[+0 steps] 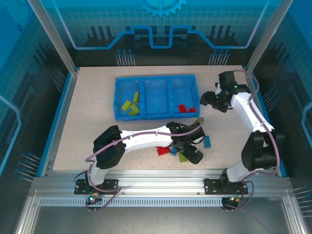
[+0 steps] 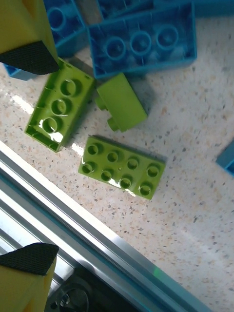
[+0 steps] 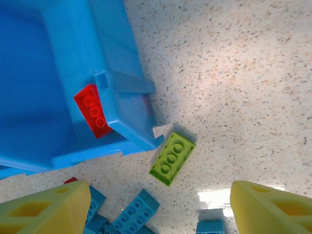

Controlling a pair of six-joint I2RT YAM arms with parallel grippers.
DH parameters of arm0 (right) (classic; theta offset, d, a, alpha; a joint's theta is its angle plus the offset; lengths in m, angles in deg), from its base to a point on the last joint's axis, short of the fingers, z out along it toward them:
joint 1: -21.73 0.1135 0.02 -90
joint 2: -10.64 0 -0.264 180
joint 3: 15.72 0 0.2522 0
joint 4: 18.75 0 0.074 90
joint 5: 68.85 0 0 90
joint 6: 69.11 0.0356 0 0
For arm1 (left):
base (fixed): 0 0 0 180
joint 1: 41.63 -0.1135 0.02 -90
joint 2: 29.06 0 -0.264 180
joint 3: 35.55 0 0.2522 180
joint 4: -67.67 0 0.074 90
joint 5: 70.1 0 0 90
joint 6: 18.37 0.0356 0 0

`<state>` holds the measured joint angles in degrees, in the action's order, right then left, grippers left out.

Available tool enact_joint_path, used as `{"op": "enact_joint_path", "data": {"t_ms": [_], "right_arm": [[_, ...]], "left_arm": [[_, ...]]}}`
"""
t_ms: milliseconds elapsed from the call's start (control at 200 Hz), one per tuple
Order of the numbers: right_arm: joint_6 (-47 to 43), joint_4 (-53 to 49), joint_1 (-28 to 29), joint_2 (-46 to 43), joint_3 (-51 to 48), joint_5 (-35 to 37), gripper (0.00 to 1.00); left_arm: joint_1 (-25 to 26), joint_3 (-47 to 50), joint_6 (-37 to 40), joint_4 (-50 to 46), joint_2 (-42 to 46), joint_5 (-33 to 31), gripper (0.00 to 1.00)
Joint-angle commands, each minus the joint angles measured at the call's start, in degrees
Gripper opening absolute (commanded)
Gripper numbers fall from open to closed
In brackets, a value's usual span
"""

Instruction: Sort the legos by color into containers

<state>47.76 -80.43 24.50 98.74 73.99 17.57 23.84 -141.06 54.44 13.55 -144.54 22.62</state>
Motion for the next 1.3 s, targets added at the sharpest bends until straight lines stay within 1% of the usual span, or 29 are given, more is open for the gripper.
{"op": "enact_joint_path", "data": {"t_ms": [0,155,330,510,730,885,975,1130,1236,1296], "right_arm": [[-1.57,0.06,-2.23,-2.61,-2.04,-2.27,0.76],[-1.73,0.1,-3.53,-3.44,-2.88,-2.67,0.76],[-1.57,-0.12,-4.06,-4.01,-3.34,-2.84,0.76],[-1.48,-0.05,-4.6,-4.88,-4.44,-2.85,0.77],[-1.73,0.19,-5.79,-5.83,-5.92,-3.43,0.77],[-1.5,0.7,-6.37,-6.09,-6.85,-4.03,0.77],[-1.7,0.64,-6.46,-6.27,-7.08,-3.77,0.77],[-1.87,0.63,-6.93,-6.41,-7.4,-3.36,0.77],[-2.16,0.35,-6.97,-6.7,-8.28,-2.42,0.77],[-2.12,0.37,-6.98,-6.95,-9.07,-1.65,0.77]], "left_arm": [[0.73,-2.59,6.38,-2.73,-3.59,3.39,0.93],[0.95,-4.24,6.6,-4.24,-6.13,3.59,0.91],[1.08,-4.21,7.13,-3.08,-7.31,2.24,0.91],[1.77,-6.87,7.76,-2.81,-9.7,2.36,0.9],[2.03,-6.67,8.06,-2.55,-8.97,1.77,0.89],[2.13,-6.65,7.44,-2.45,-10.44,1.61,0.88],[2.19,-7.32,7.25,-2.18,-11.6,1.24,0.84],[2.13,-9.88,8.15,-3.25,-14.52,-0.32,0.82],[2.13,-10.16,8.48,-3.0,-15.14,-1.37,0.81],[2.13,-10.03,8.44,-2.73,-15.24,-1.49,0.79]]}}
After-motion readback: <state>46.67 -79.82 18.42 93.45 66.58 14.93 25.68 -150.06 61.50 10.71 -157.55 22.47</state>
